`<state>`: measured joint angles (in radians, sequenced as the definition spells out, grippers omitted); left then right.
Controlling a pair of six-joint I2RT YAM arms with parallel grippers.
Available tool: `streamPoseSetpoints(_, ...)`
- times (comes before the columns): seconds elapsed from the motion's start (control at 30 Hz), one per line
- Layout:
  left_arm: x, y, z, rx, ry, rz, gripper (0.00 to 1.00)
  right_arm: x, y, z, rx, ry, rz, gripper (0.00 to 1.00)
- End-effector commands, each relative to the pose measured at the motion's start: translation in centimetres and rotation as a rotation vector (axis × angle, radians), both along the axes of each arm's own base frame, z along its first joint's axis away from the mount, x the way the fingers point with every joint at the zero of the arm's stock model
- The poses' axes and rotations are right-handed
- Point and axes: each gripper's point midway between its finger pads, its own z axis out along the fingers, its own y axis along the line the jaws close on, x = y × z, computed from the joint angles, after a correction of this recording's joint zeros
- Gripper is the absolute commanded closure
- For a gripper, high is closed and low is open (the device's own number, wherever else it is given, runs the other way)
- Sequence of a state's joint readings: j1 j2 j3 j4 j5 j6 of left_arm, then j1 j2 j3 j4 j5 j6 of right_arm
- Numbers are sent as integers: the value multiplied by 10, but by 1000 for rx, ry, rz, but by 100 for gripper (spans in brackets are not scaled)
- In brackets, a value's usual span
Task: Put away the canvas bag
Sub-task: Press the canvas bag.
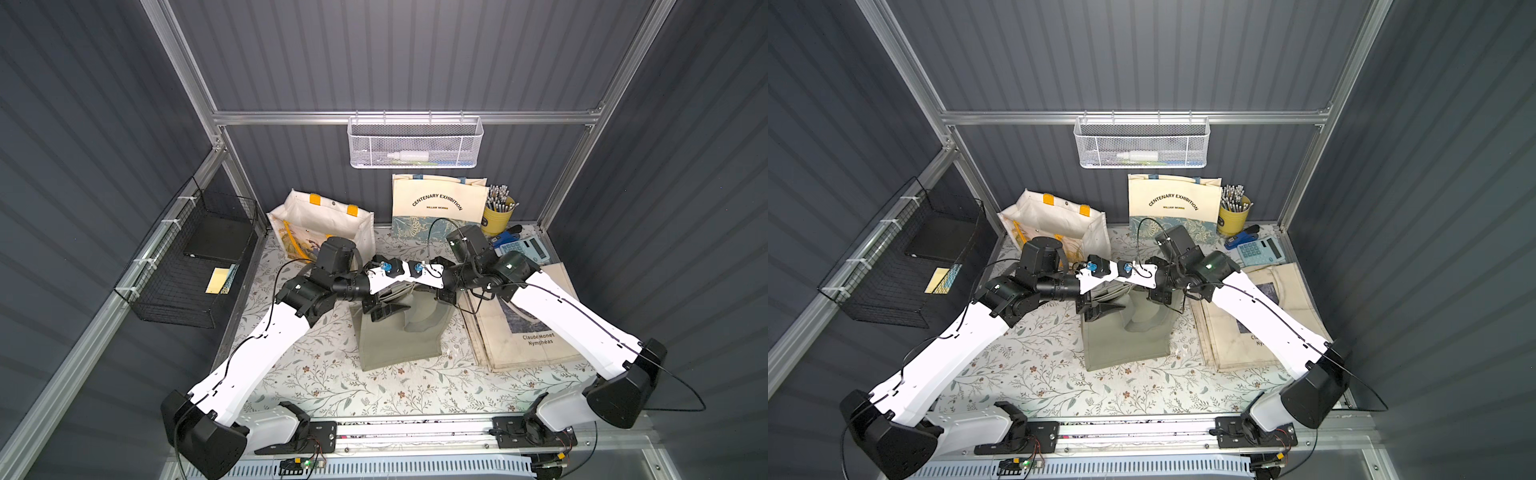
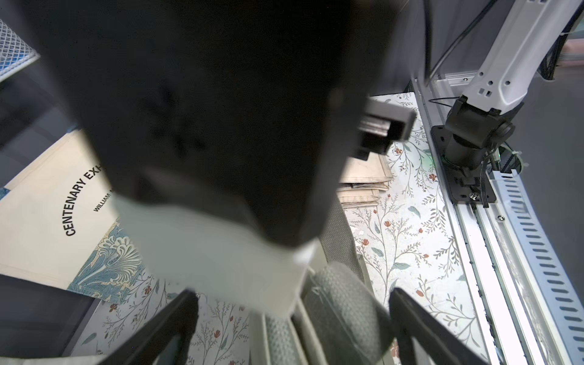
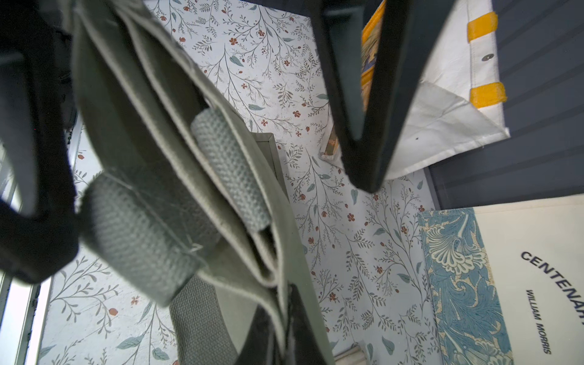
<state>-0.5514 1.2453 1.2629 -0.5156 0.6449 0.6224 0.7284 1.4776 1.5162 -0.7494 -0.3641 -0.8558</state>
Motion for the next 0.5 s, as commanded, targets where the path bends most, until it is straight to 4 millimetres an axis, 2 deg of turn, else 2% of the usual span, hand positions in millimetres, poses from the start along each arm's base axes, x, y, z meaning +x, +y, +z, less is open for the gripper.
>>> streamPoseSetpoints(0.0, 2, 1, -11, 18, 38, 24, 6, -10, 8, 19, 87, -5, 33, 100)
streamPoseSetpoints(0.13, -1, 3, -30, 70, 78, 10, 18, -12, 8, 23, 123, -18, 33, 100)
streamPoseSetpoints(0.23, 1, 3, -35, 71, 62, 16, 22, -15, 8, 25, 136, -15, 40, 100)
streamPoseSetpoints(0.27, 2, 2, -36, 71, 61, 13, 27, -16, 8, 26, 140, -14, 40, 100)
streamPoseSetpoints(0.4, 9, -1, -38, 98, 75, 9, 59, -17, 9, 28, 152, -13, 46, 100)
streamPoseSetpoints(0.47, 14, -2, -27, 97, 46, 15, 75, -18, 10, 28, 158, -10, 54, 100)
